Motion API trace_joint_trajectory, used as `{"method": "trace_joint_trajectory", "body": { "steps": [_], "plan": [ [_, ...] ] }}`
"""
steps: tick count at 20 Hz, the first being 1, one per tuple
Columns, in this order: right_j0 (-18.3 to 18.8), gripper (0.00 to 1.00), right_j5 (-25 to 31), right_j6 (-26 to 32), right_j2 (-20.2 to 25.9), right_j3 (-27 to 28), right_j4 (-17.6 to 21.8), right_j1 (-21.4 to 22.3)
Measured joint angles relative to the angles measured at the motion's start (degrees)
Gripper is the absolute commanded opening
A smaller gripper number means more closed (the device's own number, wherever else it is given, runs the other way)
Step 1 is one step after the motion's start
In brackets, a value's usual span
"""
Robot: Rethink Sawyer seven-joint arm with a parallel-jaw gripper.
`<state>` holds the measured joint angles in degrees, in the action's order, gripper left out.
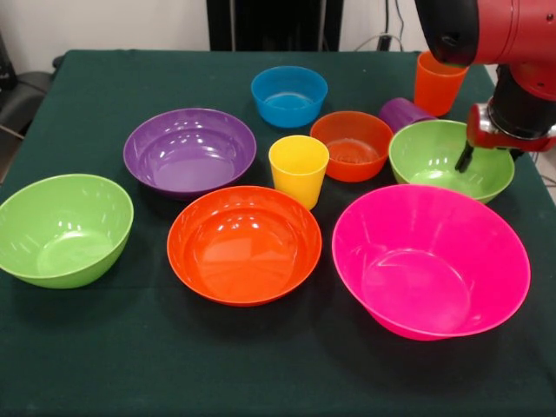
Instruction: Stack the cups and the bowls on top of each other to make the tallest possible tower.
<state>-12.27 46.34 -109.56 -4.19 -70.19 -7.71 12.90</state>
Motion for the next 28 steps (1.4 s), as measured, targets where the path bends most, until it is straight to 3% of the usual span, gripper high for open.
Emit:
{"method": "trace_joint_trajectory", "body": {
  "steps": [9, 10, 28],
  "plan": [
    [0.0, 1.0, 0.0, 0.0, 0.0, 1.1, 0.0, -0.4],
    [0.0, 0.0, 0.0, 0.0, -0.1, 1.6, 0.0, -0.4],
    [0.0, 0.0, 0.0, 0.0, -2.3, 3.3, -0.2, 0.9]
  ]
}}
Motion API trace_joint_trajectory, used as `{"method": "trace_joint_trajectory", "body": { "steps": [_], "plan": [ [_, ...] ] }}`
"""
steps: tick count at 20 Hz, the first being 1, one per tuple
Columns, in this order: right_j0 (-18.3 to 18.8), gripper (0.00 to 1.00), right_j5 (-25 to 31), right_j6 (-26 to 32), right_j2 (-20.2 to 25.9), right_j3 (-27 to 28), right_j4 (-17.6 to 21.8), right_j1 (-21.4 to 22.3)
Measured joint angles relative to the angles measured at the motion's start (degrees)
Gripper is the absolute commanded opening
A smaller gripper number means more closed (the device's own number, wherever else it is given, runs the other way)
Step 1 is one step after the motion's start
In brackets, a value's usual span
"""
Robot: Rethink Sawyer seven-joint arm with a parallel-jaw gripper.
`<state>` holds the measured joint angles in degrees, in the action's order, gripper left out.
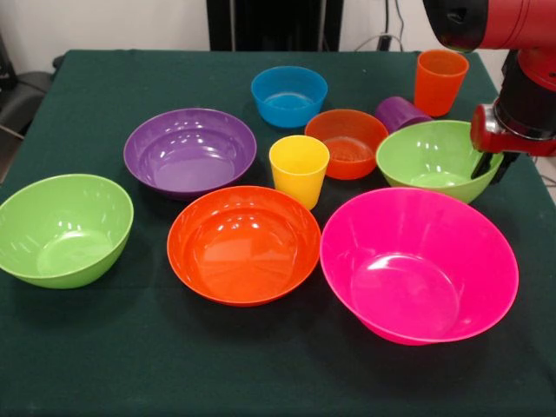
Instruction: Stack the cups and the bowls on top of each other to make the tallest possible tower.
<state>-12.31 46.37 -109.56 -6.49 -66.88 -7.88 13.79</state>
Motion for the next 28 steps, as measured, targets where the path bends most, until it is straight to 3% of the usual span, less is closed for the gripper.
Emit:
{"method": "trace_joint_trajectory", "body": {
  "steps": [16, 28],
  "plan": [
    [-0.8, 0.0, 1.8, 0.0, -0.8, 0.1, -0.8, 0.4],
    [-1.9, 0.0, 4.6, 0.0, -0.8, -0.1, -3.3, 4.2]
  ]
}}
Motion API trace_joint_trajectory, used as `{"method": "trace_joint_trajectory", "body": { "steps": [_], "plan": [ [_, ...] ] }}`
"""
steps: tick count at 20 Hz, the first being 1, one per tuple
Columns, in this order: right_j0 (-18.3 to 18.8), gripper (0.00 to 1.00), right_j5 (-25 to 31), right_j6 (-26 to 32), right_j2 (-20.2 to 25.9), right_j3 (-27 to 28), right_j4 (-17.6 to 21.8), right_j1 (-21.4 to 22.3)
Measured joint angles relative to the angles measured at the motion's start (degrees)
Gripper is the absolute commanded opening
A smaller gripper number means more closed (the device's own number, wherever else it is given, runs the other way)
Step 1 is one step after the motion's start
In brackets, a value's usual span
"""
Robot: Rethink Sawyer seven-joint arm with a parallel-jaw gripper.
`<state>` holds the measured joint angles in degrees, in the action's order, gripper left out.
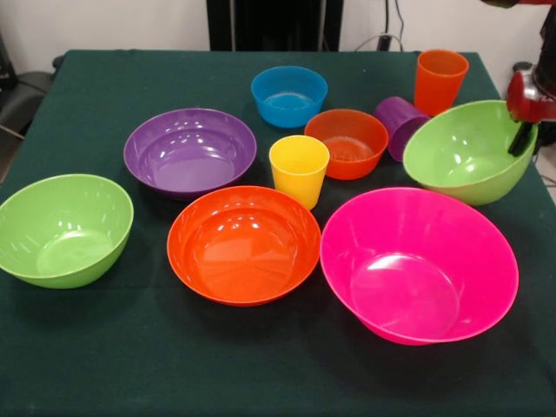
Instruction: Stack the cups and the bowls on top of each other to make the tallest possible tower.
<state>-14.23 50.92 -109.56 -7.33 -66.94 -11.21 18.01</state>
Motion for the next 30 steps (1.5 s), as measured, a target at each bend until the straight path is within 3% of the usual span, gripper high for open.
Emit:
{"method": "trace_joint_trajectory", "body": {
  "steps": [14, 22, 30],
  "plan": [
    [-0.4, 0.0, 0.0, 0.0, 0.0, -1.1, -0.3, 1.1],
    [-0.5, 0.0, 0.0, 0.0, -0.3, -4.5, -0.3, 2.8],
    [-2.1, 0.0, 0.2, -0.2, -3.7, -5.9, -0.2, 5.1]
  ]
}}
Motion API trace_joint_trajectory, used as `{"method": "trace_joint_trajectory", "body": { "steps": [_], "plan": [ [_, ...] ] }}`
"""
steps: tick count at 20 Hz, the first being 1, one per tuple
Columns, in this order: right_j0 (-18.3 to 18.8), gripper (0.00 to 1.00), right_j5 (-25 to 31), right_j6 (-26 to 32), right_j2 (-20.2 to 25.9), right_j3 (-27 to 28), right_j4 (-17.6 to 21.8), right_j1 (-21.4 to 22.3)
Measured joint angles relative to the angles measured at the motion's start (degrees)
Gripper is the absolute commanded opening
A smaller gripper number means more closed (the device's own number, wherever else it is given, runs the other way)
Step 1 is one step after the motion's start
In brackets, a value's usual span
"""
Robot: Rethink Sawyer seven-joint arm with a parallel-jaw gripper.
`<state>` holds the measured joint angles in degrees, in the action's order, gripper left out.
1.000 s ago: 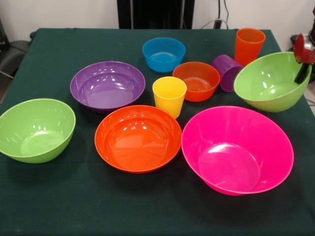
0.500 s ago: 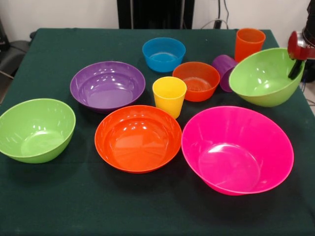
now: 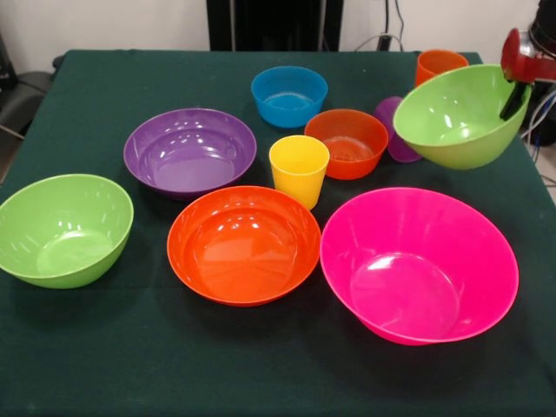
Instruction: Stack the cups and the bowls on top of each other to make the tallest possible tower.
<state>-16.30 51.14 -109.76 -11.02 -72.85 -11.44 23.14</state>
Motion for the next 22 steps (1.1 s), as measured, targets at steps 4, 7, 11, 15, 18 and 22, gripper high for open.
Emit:
{"method": "trace_joint_trajectory", "body": {
  "steps": [4, 7, 11, 15, 18, 22],
  "plan": [
    [-0.8, 0.0, 0.4, -0.5, -1.6, 0.2, 0.0, 0.1],
    [-1.5, 0.0, 0.6, -0.8, -3.2, 0.4, 0.0, -0.2],
    [-1.9, 0.0, 0.6, -0.8, -4.4, 0.4, 0.0, -0.4],
    [-2.1, 0.0, 0.6, -0.8, -5.5, 0.4, 0.0, -0.5],
    [-2.1, 0.0, 0.6, -0.8, -6.4, 0.4, 0.0, -0.5],
    [-2.1, 0.0, 0.6, -0.8, -7.2, 0.4, 0.0, -0.5]
  ]
}}
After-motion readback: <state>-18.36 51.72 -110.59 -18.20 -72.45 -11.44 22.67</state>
